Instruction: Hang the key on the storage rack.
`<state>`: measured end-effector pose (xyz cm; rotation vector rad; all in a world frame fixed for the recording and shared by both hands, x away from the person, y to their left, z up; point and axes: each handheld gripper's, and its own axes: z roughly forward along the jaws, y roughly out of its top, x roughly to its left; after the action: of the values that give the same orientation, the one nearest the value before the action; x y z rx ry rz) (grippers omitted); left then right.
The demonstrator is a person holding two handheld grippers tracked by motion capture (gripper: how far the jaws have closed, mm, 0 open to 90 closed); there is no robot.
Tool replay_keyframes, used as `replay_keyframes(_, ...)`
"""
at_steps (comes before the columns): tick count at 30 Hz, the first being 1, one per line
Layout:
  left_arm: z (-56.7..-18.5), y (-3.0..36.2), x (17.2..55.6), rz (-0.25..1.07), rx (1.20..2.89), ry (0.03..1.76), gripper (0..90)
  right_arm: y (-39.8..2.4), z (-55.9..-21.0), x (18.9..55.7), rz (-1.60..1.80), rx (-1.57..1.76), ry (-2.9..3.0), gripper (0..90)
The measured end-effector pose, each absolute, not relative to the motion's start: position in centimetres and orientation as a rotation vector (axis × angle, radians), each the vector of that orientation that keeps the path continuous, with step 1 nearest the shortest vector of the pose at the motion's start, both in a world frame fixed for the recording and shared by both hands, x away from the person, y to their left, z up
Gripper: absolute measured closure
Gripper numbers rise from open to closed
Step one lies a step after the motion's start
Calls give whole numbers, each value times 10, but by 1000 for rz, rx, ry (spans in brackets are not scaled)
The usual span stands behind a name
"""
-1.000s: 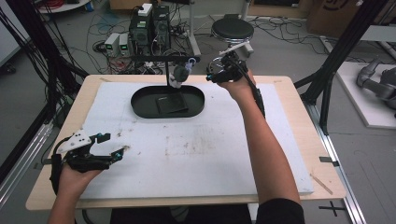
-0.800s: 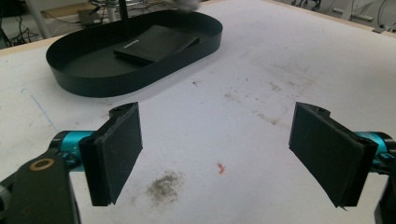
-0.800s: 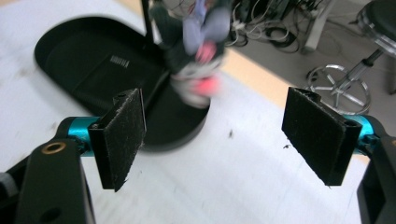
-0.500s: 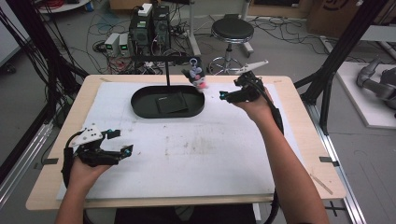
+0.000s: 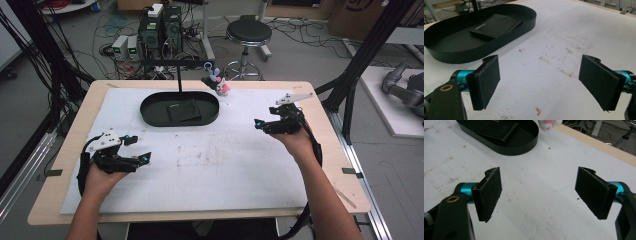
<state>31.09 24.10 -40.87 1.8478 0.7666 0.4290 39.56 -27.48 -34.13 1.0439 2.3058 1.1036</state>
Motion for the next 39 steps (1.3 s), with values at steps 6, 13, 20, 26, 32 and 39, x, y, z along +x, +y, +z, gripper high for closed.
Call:
replay_keyframes(6,-410,239,311,432,1843,765,172,-290,-363,379,1149,1089,2294,222)
replay_keyframes(13,-413,238,312,425,1841,770,172,-306,-386,362,1220,1124,2243,222)
replay_keyframes(20,-414,234,312,428,1841,767,172,-315,-405,347,1261,1150,2203,222)
replay_keyframes(26,-413,235,312,432,1831,771,172,-314,-420,338,1245,1152,2216,222)
replay_keyframes(32,-413,233,313,434,1843,759,172,-313,-423,336,1230,1139,2221,222)
replay_keyframes(39,-415,230,312,423,1854,746,172,-316,-425,337,1229,1167,2207,222)
